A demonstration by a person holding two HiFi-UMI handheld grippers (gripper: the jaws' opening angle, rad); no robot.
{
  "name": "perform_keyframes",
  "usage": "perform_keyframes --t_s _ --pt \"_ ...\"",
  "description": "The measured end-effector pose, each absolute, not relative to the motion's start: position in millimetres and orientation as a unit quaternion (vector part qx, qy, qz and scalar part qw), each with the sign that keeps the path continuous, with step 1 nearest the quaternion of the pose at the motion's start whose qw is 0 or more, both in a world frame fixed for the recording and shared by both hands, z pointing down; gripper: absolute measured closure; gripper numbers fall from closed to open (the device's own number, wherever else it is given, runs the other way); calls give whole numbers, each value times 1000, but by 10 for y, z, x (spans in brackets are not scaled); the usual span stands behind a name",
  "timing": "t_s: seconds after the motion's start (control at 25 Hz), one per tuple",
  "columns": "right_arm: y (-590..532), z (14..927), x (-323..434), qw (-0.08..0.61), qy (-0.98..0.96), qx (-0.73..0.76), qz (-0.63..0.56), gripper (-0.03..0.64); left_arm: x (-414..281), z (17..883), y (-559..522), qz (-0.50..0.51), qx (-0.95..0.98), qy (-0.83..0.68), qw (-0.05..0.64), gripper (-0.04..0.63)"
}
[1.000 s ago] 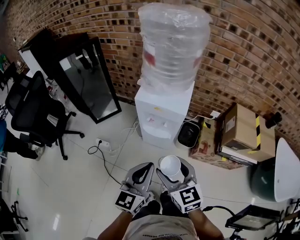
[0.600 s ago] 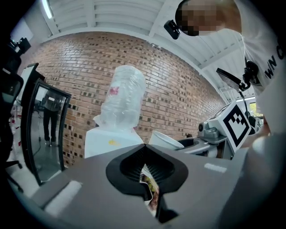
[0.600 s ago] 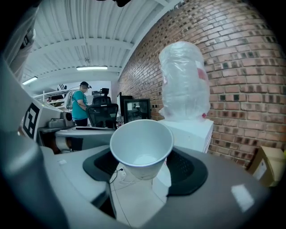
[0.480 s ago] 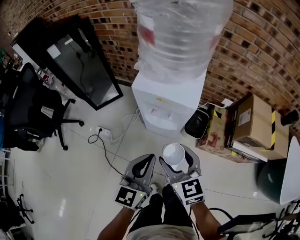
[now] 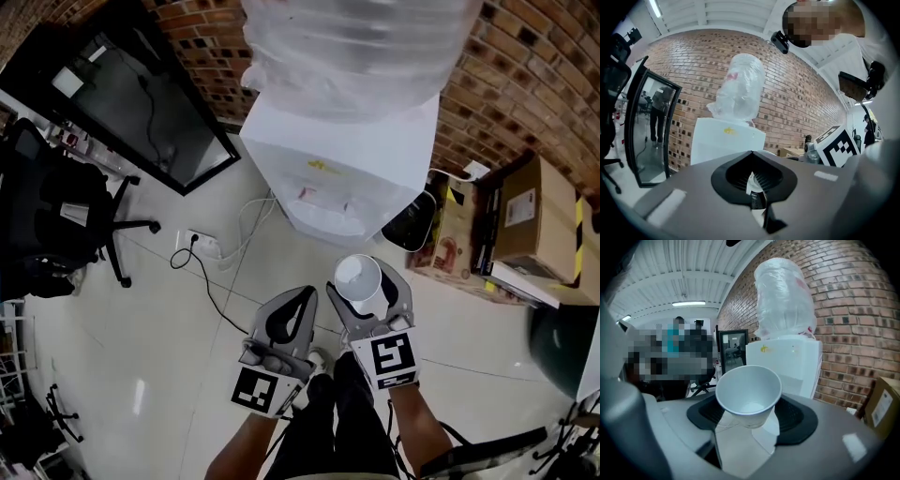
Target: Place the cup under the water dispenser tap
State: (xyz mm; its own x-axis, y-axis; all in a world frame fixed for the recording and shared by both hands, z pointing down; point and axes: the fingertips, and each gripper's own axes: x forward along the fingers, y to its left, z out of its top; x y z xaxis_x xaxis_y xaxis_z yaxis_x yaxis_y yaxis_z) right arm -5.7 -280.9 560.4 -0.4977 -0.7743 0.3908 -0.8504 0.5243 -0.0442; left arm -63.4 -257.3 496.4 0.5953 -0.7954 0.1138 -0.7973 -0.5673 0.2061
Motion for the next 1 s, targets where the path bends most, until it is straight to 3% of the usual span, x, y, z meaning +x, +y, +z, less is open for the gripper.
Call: perform_keyframes --t_s 1.0 --pt "-3900 7621 -38 223 -830 487 156 282 -621 6363 -2243 54 878 -431 199 603"
